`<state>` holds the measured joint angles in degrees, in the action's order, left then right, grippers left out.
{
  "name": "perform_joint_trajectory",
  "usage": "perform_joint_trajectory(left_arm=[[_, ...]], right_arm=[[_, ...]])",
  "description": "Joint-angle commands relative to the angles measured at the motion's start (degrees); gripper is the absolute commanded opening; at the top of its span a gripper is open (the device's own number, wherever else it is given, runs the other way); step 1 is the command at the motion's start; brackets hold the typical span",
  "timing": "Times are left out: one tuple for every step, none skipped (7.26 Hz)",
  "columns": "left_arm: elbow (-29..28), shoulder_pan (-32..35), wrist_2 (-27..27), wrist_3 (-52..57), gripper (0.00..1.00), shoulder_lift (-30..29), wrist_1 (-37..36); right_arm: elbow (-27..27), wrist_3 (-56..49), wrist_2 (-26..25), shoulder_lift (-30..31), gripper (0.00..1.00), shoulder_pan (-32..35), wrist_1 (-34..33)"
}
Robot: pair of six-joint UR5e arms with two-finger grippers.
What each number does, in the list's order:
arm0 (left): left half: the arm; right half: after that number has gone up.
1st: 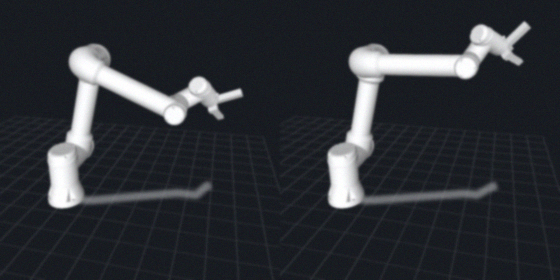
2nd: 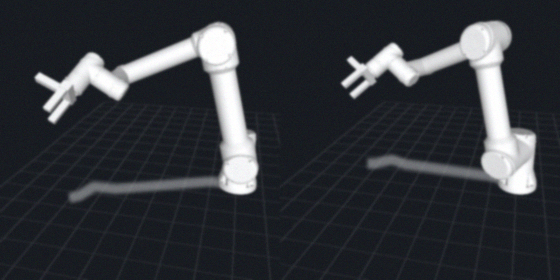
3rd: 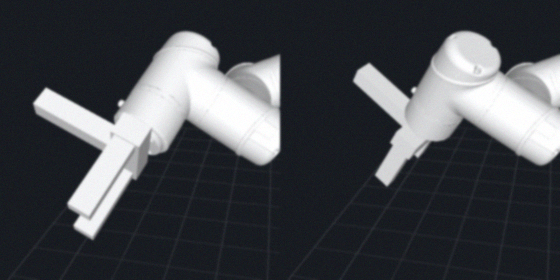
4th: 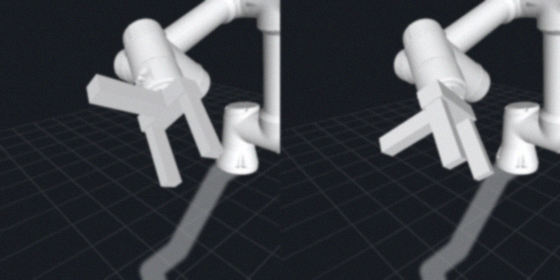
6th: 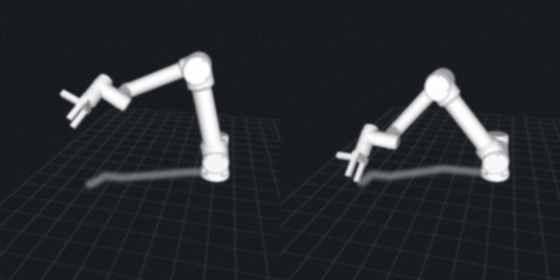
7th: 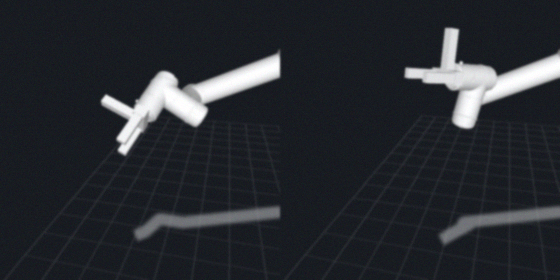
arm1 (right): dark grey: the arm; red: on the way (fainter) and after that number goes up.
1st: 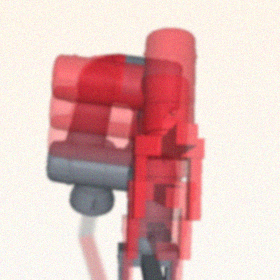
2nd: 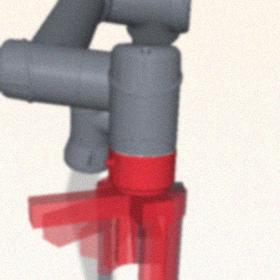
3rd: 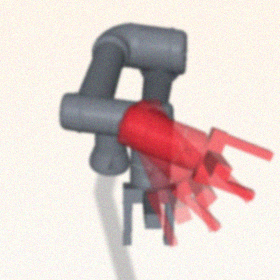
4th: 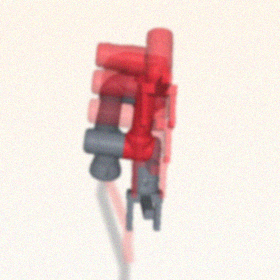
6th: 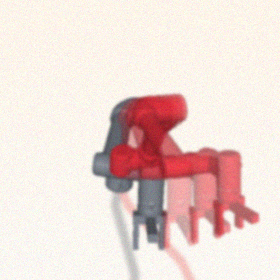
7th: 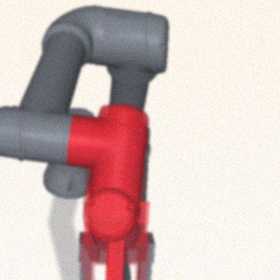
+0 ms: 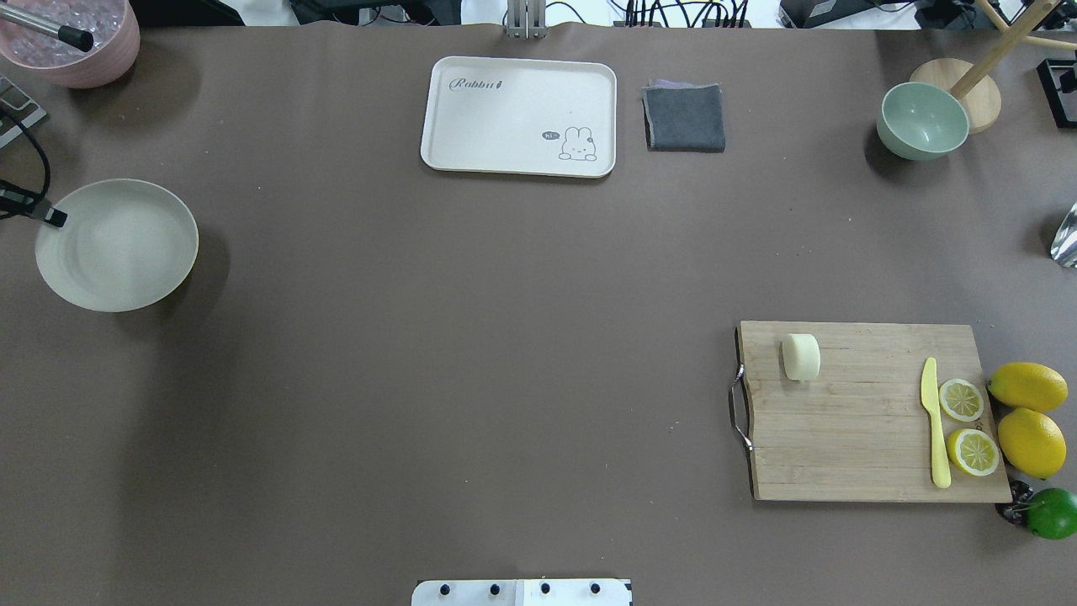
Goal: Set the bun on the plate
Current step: 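Reach the left gripper to the rim of the white plate and grasp it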
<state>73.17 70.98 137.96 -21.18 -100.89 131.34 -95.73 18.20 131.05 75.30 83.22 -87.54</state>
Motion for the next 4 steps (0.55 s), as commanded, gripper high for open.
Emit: perform_joint_trajectory(left_arm=[[1.26,3.11,4.86,-2.18,0.0,-2.8,-1.78],[1.79,3.03,4.95,-9.51,0.0,-5.34,-1.7],[2.06,1.89,4.95,-16.28,0.0,-8.5,-1.27],[3.11,-1.25,4.52,-22.53,0.0,-11.58,-1.0]], right_arm=[[0.02,-0.01,0.87,-0.15,1.0,-0.07,-0.08],[-0.07,-0.01,1.48,0.02,1.0,-0.07,-0.08],[0.02,-0.01,2.79,0.02,1.0,-0.07,-0.08],[-0.16,-0.01,3.07,0.02,1.0,-0.07,0.0]])
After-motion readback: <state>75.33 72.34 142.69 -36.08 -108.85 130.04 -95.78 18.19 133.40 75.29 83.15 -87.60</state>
